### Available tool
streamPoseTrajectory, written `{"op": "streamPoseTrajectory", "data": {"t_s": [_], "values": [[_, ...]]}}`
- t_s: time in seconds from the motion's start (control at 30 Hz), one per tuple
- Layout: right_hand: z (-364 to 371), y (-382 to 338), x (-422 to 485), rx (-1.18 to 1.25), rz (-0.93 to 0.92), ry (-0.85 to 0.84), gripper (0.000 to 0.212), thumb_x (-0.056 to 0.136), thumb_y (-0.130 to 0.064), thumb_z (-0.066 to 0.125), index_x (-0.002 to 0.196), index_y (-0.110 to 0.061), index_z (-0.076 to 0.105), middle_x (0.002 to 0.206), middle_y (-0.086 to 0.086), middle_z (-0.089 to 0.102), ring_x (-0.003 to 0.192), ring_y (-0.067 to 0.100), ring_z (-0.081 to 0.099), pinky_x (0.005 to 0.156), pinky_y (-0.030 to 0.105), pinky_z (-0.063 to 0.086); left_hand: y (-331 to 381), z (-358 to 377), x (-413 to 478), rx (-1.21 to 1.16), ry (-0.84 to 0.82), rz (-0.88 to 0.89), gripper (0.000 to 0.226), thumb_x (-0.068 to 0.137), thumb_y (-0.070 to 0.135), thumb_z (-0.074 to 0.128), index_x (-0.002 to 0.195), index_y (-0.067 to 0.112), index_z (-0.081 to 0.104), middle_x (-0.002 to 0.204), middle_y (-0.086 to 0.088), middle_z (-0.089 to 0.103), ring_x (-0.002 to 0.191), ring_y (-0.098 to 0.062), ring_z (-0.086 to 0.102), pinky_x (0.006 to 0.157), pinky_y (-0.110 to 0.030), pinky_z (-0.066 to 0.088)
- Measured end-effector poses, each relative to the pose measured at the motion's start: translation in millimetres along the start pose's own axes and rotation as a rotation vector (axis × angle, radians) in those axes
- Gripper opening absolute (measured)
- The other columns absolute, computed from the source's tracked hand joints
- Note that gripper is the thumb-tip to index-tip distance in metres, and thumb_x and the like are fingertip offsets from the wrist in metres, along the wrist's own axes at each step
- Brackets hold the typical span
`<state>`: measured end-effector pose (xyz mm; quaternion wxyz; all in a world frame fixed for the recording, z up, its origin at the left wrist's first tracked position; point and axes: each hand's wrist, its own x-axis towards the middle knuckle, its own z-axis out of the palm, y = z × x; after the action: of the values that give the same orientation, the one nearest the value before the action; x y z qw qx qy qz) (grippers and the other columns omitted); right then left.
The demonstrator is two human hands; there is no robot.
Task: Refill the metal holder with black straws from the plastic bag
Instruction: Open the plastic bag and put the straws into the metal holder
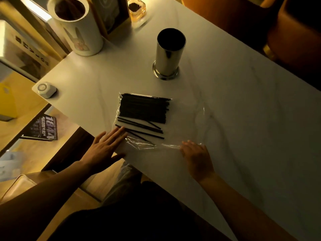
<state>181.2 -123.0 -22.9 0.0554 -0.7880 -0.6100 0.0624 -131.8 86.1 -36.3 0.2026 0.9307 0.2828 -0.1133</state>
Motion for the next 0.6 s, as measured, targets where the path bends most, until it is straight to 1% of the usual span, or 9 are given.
{"op": "streamPoseTrajectory", "data": {"t_s": [0.1,0.2,0.33,0.4,0.43,0.47,0.5,0.53,0.6], "values": [[-18.1,3.8,13.1,0.011,-0.010,0.046,0.009,0.091,-0.017,0.062,0.087,-0.023,0.057,0.081,-0.003,0.063,0.075,0.022,0.063,0.068,0.036,0.044,4.3,-5.0,-4.6,-0.021,0.110,-0.042,0.073,0.098,0.035,0.064,0.160,0.028,0.026,0.169,-0.003,0.018,0.153,-0.026,0.022,0.121,-0.055,0.028],[-42.5,8.5,30.9,-0.010,-0.057,0.091,0.016,0.098,-0.026,0.052,0.086,-0.019,0.060,0.074,-0.001,0.064,0.066,0.022,0.061,0.067,0.036,0.047,8.2,-12.6,-8.1,-0.074,0.210,-0.041,0.060,0.097,0.017,0.067,0.152,0.023,0.044,0.160,-0.006,0.040,0.144,-0.027,0.042,0.115,-0.055,0.038],[-80.5,19.7,60.4,-0.016,-0.165,0.105,0.017,0.097,-0.026,0.052,0.085,-0.016,0.059,0.070,0.002,0.064,0.061,0.025,0.060,0.061,0.037,0.047,14.9,-43.0,-2.8,-0.183,0.329,-0.002,0.047,0.090,-0.005,0.071,0.133,0.010,0.064,0.130,-0.014,0.069,0.113,-0.034,0.070,0.092,-0.055,0.058],[-100.5,28.4,75.4,-0.033,-0.232,0.043,0.007,0.095,-0.019,0.057,0.088,-0.015,0.058,0.073,0.004,0.065,0.063,0.026,0.062,0.061,0.037,0.049,18.8,-66.0,2.2,-0.272,0.364,-0.007,0.039,0.090,-0.006,0.070,0.127,0.007,0.068,0.115,-0.014,0.075,0.099,-0.026,0.075,0.084,-0.045,0.064],[-110.5,32.2,82.9,-0.043,-0.270,0.023,0.003,0.092,-0.014,0.061,0.090,-0.016,0.058,0.074,0.004,0.065,0.064,0.026,0.063,0.061,0.038,0.051,20.5,-79.3,3.9,-0.324,0.379,-0.046,0.034,0.093,-0.001,0.068,0.124,0.011,0.070,0.110,-0.008,0.077,0.095,-0.018,0.075,0.082,-0.032,0.064],[-121.1,34.4,89.8,-0.050,-0.297,0.003,0.008,0.089,-0.011,0.064,0.091,-0.016,0.058,0.075,0.003,0.066,0.064,0.025,0.064,0.061,0.038,0.052,21.8,-91.6,5.1,-0.372,0.385,-0.096,0.029,0.096,0.004,0.066,0.122,0.016,0.071,0.107,-0.001,0.076,0.092,-0.010,0.073,0.081,-0.020,0.059],[-129.9,36.5,95.9,-0.056,-0.320,-0.019,0.010,0.087,-0.010,0.065,0.093,-0.016,0.059,0.077,0.003,0.067,0.065,0.024,0.065,0.062,0.038,0.053,22.4,-102.3,5.9,-0.404,0.380,-0.137,0.025,0.098,0.009,0.064,0.119,0.020,0.072,0.104,0.005,0.075,0.091,-0.006,0.071,0.080,-0.014,0.055],[-139.4,36.7,101.4,-0.074,-0.328,-0.038,0.010,0.088,-0.012,0.065,0.094,-0.017,0.059,0.079,0.004,0.068,0.067,0.024,0.066,0.063,0.039,0.053,22.9,-112.4,7.2,-0.406,0.380,-0.154,0.022,0.098,0.010,0.064,0.116,0.020,0.072,0.102,0.005,0.074,0.091,-0.008,0.071,0.081,-0.017,0.054],[-156.5,35.8,113.3,-0.104,-0.335,-0.028,0.006,0.092,-0.016,0.060,0.098,-0.017,0.059,0.081,0.004,0.069,0.069,0.025,0.066,0.064,0.039,0.053,23.8,-133.5,12.1,-0.384,0.433,-0.152,0.017,0.096,0.006,0.066,0.110,0.010,0.074,0.099,-0.006,0.076,0.089,-0.021,0.072,0.084,-0.034,0.057]]}}
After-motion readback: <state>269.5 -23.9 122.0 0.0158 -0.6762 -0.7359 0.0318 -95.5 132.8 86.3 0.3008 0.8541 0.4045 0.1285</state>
